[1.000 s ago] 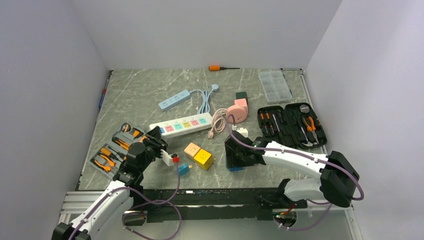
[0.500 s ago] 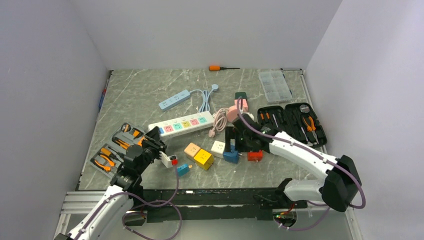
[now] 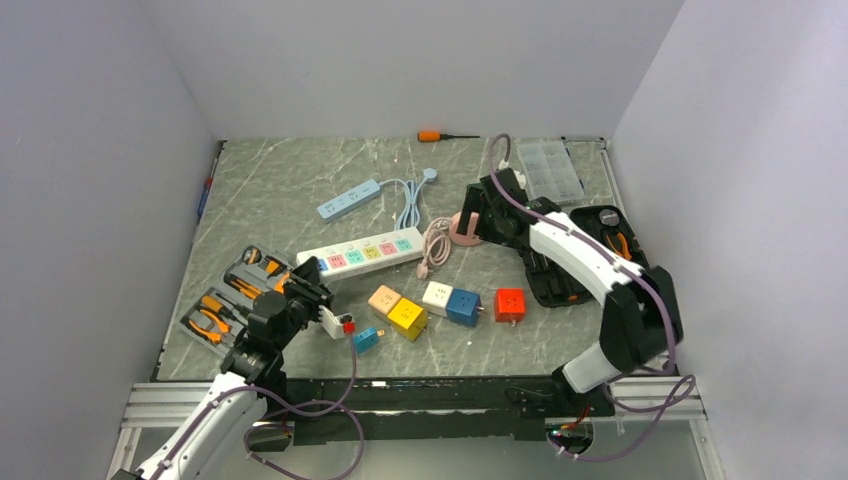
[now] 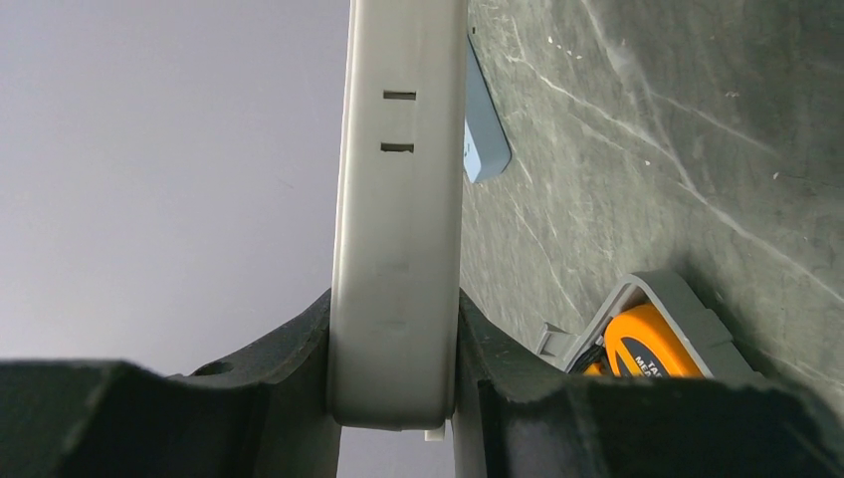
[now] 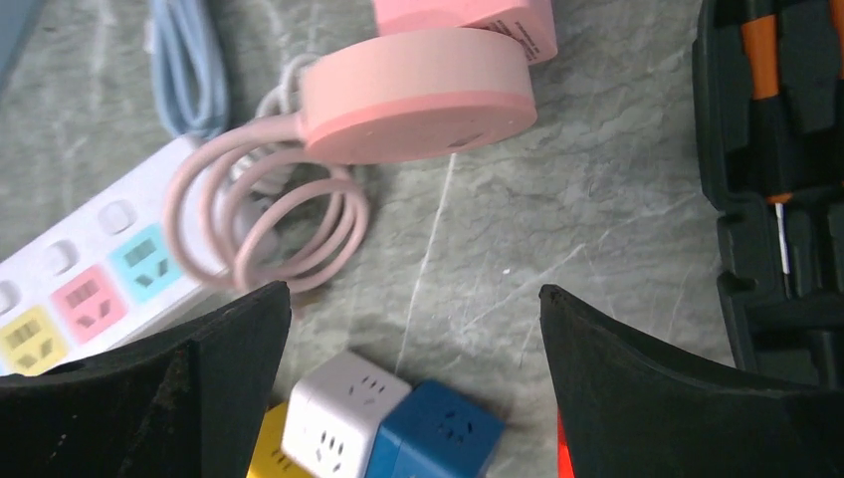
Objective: Pull the plug off the socket
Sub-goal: Remove the plug from the socket.
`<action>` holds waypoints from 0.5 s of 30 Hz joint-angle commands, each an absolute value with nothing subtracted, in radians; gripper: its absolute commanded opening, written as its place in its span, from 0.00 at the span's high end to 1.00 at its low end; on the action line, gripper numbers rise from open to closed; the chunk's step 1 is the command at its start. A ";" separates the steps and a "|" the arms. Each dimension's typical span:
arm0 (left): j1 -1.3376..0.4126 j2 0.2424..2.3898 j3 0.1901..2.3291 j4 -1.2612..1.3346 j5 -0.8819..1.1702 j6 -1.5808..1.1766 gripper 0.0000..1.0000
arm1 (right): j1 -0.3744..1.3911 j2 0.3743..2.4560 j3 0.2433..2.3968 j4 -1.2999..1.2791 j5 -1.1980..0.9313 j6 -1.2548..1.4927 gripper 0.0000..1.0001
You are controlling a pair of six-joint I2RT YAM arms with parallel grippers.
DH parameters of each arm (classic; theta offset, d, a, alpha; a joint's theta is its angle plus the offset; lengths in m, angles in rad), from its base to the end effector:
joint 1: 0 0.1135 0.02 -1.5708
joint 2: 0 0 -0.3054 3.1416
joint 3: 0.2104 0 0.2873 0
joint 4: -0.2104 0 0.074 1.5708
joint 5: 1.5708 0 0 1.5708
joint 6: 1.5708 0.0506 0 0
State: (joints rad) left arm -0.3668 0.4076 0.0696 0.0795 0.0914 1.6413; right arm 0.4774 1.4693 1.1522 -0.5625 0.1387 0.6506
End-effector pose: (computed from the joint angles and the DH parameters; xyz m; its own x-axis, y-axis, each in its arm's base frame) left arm 0.1335 -0.0563 0.1662 0.4552 0.8892 0.0448 0.2071 -0.1547 0.9660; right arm 0.3175 0.1564 0.2911 -0.7727 0.2756 -0.5718 0.1147 0.9466 0.3013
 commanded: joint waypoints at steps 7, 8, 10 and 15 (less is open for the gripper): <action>-0.365 0.355 0.066 0.139 0.128 1.658 1.00 | 0.470 1.634 1.276 -0.455 0.199 0.716 0.04; -0.365 0.355 0.064 0.137 0.125 1.659 1.00 | 0.469 1.639 1.277 -0.444 0.201 0.722 0.04; -0.365 0.355 0.058 0.138 0.123 1.661 1.00 | 0.470 1.649 1.280 -0.435 0.213 0.737 0.04; -0.366 0.340 0.039 0.135 0.133 1.679 1.00 | 0.465 1.714 1.312 -0.421 0.233 0.758 0.03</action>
State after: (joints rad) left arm -0.3664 0.3679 0.0402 0.0544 0.0933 1.6600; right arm 0.4717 1.6569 1.2549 -0.4644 0.1932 0.7250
